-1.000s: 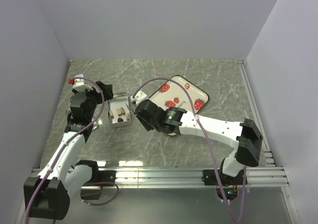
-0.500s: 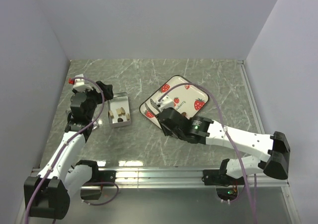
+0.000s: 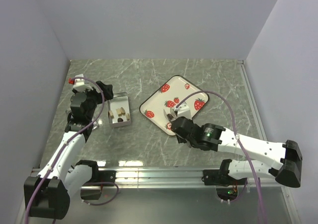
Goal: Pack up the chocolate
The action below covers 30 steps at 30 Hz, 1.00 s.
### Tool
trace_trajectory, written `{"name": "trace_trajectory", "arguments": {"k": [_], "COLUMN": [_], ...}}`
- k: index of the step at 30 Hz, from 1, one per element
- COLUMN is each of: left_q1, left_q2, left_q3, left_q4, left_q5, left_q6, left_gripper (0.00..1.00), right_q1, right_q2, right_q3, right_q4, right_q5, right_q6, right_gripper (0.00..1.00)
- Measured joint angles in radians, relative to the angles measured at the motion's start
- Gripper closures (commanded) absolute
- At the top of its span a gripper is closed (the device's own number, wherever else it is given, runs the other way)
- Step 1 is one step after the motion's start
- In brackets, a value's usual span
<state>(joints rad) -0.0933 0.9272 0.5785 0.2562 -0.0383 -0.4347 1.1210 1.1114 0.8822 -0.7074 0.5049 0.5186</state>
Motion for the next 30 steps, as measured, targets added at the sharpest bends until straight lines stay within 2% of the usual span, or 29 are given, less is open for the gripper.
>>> {"name": "trace_trajectory", "arguments": {"k": [30], "left_q1": [0.000], "left_q2": [0.013], "left_q3": [0.007], "left_q4": [0.000], "left_q5": [0.001], "left_q6": [0.000], "left_gripper": [0.01], "right_q1": [-0.002], "right_q2": [0.003], "right_q3": [-0.040], "right_q4": [-0.034], "right_q5": [-0.024], "right_q6": [0.043], "right_gripper": [0.54]}}
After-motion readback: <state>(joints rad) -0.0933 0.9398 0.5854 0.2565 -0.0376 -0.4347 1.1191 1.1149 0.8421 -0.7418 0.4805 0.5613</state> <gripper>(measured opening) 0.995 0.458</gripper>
